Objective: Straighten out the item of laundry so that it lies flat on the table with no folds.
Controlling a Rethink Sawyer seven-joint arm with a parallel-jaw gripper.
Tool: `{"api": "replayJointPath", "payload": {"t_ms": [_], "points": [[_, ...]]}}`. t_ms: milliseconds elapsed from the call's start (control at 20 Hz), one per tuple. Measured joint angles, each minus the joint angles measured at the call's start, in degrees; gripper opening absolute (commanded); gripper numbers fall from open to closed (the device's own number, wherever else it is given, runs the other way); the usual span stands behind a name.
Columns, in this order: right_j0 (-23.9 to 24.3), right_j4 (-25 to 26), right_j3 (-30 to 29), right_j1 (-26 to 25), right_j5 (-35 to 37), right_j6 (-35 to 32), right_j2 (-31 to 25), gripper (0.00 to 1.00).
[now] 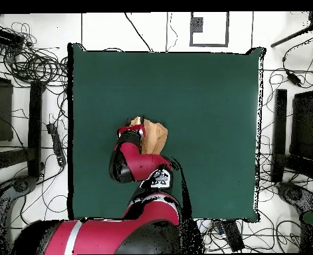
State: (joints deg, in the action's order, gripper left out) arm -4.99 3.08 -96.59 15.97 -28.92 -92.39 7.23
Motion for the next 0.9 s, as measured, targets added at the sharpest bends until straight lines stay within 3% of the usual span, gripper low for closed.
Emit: {"api": "replayJointPath", "payload": {"t_ms": [900], "points": [[-0.58, -0.02, -0.40, 0.19, 0.00, 0.00, 0.25, 1.00]]}}
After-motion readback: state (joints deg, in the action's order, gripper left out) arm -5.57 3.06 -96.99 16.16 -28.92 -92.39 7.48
